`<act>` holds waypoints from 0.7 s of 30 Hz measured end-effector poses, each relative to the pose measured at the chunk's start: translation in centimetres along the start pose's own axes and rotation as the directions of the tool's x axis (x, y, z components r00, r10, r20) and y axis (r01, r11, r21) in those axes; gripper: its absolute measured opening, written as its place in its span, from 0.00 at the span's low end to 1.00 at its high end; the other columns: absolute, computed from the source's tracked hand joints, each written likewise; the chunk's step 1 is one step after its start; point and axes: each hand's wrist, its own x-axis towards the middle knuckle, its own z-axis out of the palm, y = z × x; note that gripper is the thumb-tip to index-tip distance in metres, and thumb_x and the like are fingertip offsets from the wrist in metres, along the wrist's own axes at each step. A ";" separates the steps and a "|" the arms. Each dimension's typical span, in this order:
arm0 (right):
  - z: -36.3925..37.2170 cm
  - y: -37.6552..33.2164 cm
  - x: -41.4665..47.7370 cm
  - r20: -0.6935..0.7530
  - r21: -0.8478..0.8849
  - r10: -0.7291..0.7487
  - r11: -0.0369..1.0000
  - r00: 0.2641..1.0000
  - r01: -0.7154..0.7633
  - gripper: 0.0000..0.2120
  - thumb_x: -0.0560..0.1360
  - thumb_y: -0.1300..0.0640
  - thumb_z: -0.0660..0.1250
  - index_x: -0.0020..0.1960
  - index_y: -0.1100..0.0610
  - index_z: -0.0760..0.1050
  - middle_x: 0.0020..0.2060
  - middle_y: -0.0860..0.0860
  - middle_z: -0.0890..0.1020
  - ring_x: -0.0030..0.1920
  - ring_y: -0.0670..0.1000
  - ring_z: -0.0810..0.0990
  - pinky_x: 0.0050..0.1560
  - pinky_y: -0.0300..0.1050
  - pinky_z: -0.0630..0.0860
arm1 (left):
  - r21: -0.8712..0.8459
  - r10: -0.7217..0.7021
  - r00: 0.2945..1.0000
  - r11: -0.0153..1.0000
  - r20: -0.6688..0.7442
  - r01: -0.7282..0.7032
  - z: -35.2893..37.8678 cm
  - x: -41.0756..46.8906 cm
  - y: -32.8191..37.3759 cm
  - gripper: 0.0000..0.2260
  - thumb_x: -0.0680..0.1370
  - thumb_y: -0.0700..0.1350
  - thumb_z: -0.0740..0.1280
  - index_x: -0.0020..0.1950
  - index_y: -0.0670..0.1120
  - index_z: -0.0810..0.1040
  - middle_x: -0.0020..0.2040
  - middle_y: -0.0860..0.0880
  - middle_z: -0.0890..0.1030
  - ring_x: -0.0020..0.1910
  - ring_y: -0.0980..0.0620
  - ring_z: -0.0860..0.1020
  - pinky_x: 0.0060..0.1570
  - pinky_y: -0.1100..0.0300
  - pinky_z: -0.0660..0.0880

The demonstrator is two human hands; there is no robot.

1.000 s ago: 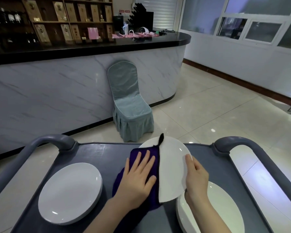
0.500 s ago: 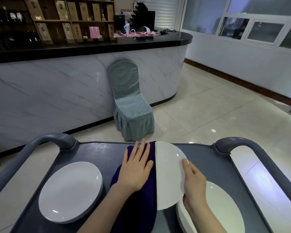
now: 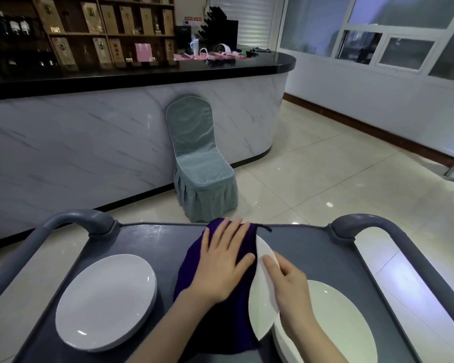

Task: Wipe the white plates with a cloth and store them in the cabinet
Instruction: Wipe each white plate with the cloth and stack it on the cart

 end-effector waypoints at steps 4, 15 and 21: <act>-1.9 -2.4 0.5 0.144 -0.199 -0.134 0.967 0.980 0.162 0.12 0.80 0.56 0.66 0.51 0.40 0.84 0.49 0.36 0.85 0.50 0.36 0.82 0.45 0.26 0.72 | -0.400 -0.076 0.997 0.915 -0.016 0.063 -2.5 0.4 -2.5 0.13 0.77 0.60 0.63 0.60 0.61 0.71 0.55 0.62 0.77 0.55 0.61 0.74 0.55 0.60 0.71; -1.2 -4.5 1.8 0.353 -0.442 -0.247 0.806 0.902 0.394 0.08 0.79 0.49 0.65 0.54 0.39 0.82 0.49 0.31 0.83 0.53 0.35 0.80 0.54 0.30 0.72 | -0.515 0.023 0.999 0.857 0.028 -0.005 -4.7 0.4 -2.2 0.06 0.74 0.57 0.69 0.45 0.55 0.79 0.39 0.56 0.82 0.41 0.58 0.79 0.43 0.63 0.74; -2.9 -4.3 1.9 0.054 -0.259 -0.256 0.930 0.965 0.261 0.09 0.80 0.54 0.65 0.51 0.45 0.84 0.47 0.38 0.85 0.48 0.36 0.81 0.45 0.25 0.71 | -0.806 -0.445 0.895 0.541 -0.029 0.243 -2.6 -2.3 -3.0 0.07 0.79 0.45 0.67 0.43 0.45 0.80 0.40 0.46 0.83 0.38 0.55 0.77 0.43 0.58 0.75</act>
